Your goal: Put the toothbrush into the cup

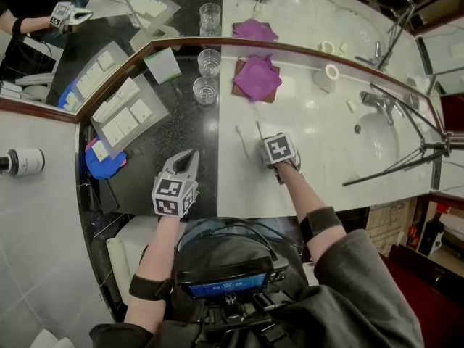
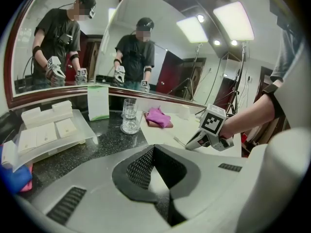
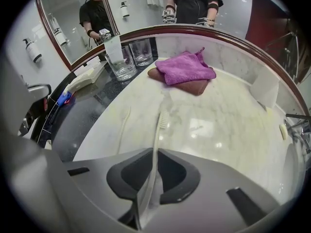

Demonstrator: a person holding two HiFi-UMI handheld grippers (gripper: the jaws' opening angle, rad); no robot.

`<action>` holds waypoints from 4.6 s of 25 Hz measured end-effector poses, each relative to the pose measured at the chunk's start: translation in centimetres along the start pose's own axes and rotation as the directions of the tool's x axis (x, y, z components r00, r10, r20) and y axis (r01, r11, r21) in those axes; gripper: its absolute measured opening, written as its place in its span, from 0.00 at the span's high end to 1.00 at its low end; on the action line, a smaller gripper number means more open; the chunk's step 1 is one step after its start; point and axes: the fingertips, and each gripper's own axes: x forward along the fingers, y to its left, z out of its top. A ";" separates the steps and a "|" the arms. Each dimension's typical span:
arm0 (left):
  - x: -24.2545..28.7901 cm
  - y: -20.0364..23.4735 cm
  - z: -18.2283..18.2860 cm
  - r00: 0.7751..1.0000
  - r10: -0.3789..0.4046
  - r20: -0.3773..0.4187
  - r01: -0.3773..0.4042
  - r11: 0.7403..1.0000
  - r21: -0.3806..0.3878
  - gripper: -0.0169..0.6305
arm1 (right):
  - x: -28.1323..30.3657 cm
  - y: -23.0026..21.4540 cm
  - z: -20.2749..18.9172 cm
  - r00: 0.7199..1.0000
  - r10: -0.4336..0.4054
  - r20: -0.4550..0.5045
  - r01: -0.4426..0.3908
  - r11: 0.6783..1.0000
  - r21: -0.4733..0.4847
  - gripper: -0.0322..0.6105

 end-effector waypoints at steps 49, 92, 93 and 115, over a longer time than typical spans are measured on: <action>1.2 -7.7 4.1 0.996 0.053 0.069 -0.055 0.998 0.030 0.97 | -18.0 -0.9 2.6 0.702 0.214 0.679 -0.124 0.976 -0.180 0.86; 10.6 5.1 13.0 0.976 0.102 0.191 -0.101 0.995 -0.014 0.97 | -11.8 5.1 36.1 0.399 0.330 0.855 -0.197 0.942 -0.272 0.86; 10.6 5.3 13.0 0.976 0.102 0.191 -0.100 0.995 -0.016 0.97 | -11.6 5.2 36.4 0.400 0.328 0.856 -0.195 0.943 -0.271 0.86; 11.4 6.8 11.5 0.979 0.096 0.178 -0.089 0.995 -0.045 0.97 | -4.7 5.9 35.6 0.536 0.303 0.788 -0.153 0.953 -0.262 0.86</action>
